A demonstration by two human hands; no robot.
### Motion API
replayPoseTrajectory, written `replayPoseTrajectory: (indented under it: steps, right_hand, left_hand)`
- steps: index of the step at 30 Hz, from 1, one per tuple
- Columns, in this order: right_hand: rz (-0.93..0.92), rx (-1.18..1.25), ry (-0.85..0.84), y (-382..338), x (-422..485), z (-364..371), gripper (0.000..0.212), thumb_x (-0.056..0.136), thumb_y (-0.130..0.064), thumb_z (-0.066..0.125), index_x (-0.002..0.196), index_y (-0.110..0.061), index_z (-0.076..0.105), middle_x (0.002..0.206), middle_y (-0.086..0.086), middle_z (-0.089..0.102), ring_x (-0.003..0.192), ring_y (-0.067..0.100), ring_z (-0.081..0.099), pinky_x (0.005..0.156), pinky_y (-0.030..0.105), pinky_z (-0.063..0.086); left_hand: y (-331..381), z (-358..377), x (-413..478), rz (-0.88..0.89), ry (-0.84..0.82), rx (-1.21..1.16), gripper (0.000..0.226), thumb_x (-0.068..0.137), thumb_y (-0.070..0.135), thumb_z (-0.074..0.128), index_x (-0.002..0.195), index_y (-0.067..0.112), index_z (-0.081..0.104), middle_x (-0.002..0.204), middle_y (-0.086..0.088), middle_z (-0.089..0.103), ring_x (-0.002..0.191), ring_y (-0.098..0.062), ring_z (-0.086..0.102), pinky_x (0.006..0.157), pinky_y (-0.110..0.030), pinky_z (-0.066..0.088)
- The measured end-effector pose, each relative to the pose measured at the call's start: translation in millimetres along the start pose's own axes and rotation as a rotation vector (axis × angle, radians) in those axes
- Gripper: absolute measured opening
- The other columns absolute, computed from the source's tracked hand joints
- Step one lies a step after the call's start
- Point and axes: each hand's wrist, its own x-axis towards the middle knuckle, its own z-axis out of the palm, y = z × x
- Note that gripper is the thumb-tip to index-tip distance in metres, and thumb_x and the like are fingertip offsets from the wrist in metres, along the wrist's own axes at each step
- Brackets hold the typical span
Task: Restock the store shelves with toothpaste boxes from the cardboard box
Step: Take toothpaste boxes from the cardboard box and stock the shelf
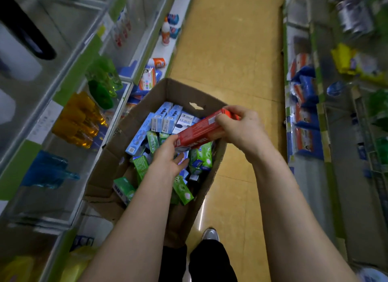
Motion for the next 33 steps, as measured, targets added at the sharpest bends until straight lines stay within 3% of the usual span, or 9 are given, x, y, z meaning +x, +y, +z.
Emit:
replayPoseTrajectory:
  steps: [3, 6, 11, 13, 17, 22, 27, 30, 33]
  right_hand:
    - [-0.02, 0.043, 0.073, 4, -11, -21, 0.005, 0.092, -0.034, 0.051, 0.096, -0.034, 0.053, 0.095, -0.007, 0.06, 0.102, 0.021, 0.061, 0.09, 0.045, 0.052]
    - [-0.036, 0.085, 0.183, 11, -28, -44, 0.015, 0.095, -0.037, 0.043, 0.107, -0.031, 0.051, 0.105, -0.001, 0.062, 0.104, 0.021, 0.059, 0.092, 0.046, 0.05]
    - [-0.012, 0.199, 0.356, 27, -62, -88, 0.016, 0.098, -0.042, 0.038, 0.104, -0.032, 0.049, 0.099, -0.005, 0.06, 0.1, 0.017, 0.059, 0.091, 0.045, 0.051]
    - [0.019, 0.254, 0.424, 34, -79, -106, 0.015, 0.098, -0.043, 0.039, 0.1, -0.034, 0.051, 0.098, -0.005, 0.061, 0.097, 0.014, 0.06, 0.09, 0.044, 0.052]
    - [0.084, 0.324, 0.538, 51, -118, -144, 0.014, 0.097, -0.042, 0.042, 0.105, -0.033, 0.049, 0.098, -0.005, 0.064, 0.096, 0.015, 0.061, 0.088, 0.04, 0.053]
    - [0.112, 0.452, 0.678, 78, -186, -194, 0.019, 0.098, -0.038, 0.044, 0.11, -0.025, 0.052, 0.1, -0.003, 0.06, 0.09, 0.011, 0.06, 0.079, 0.039, 0.057]
    - [0.1, 0.529, 0.841, 114, -264, -239, 0.012, 0.097, -0.037, 0.046, 0.099, -0.027, 0.054, 0.095, -0.004, 0.061, 0.083, 0.008, 0.06, 0.07, 0.034, 0.058]
    - [0.119, 0.572, 0.917, 137, -311, -259, 0.014, 0.096, -0.039, 0.046, 0.098, -0.028, 0.055, 0.101, -0.002, 0.062, 0.091, 0.013, 0.061, 0.082, 0.042, 0.056]
    - [0.143, 0.609, 0.966, 157, -356, -273, 0.018, 0.096, -0.041, 0.047, 0.104, -0.027, 0.055, 0.103, 0.0, 0.062, 0.096, 0.019, 0.063, 0.089, 0.046, 0.054]
  left_hand:
    - [8, 15, -15, 0.055, -0.051, 0.051, 0.023, 0.091, 0.025, 0.059, 0.109, 0.011, 0.056, 0.1, -0.009, 0.055, 0.099, -0.027, 0.053, 0.098, -0.043, 0.044]
    - [10, 36, -34, 0.111, -0.134, 0.083, 0.021, 0.09, 0.023, 0.06, 0.108, 0.011, 0.056, 0.093, -0.01, 0.058, 0.085, -0.025, 0.058, 0.098, -0.044, 0.045]
    - [0, 75, -77, 0.218, -0.273, 0.108, 0.028, 0.088, 0.016, 0.062, 0.115, 0.014, 0.053, 0.083, -0.008, 0.059, 0.077, -0.025, 0.061, 0.095, -0.048, 0.047]
    - [-7, 89, -99, 0.238, -0.334, 0.124, 0.024, 0.088, 0.013, 0.061, 0.112, 0.012, 0.056, 0.082, -0.008, 0.061, 0.074, -0.023, 0.063, 0.087, -0.044, 0.051]
    - [-28, 117, -138, 0.263, -0.433, 0.157, 0.043, 0.087, 0.01, 0.062, 0.127, 0.014, 0.051, 0.092, -0.009, 0.063, 0.082, -0.022, 0.064, 0.067, -0.036, 0.053]
    - [-78, 147, -200, 0.291, -0.543, 0.241, 0.046, 0.084, 0.01, 0.066, 0.127, 0.014, 0.051, 0.096, -0.009, 0.061, 0.09, -0.022, 0.063, 0.071, -0.036, 0.054]
    - [-148, 161, -267, 0.295, -0.666, 0.355, 0.045, 0.084, 0.012, 0.066, 0.127, 0.011, 0.051, 0.092, -0.008, 0.061, 0.086, -0.02, 0.062, 0.067, -0.034, 0.052]
    - [-188, 162, -306, 0.297, -0.73, 0.415, 0.034, 0.085, 0.012, 0.065, 0.117, 0.011, 0.054, 0.089, -0.009, 0.063, 0.085, -0.02, 0.063, 0.065, -0.034, 0.053]
    - [-225, 159, -340, 0.292, -0.778, 0.467, 0.027, 0.087, 0.011, 0.061, 0.113, 0.011, 0.054, 0.085, -0.008, 0.062, 0.082, -0.021, 0.061, 0.076, -0.036, 0.054]
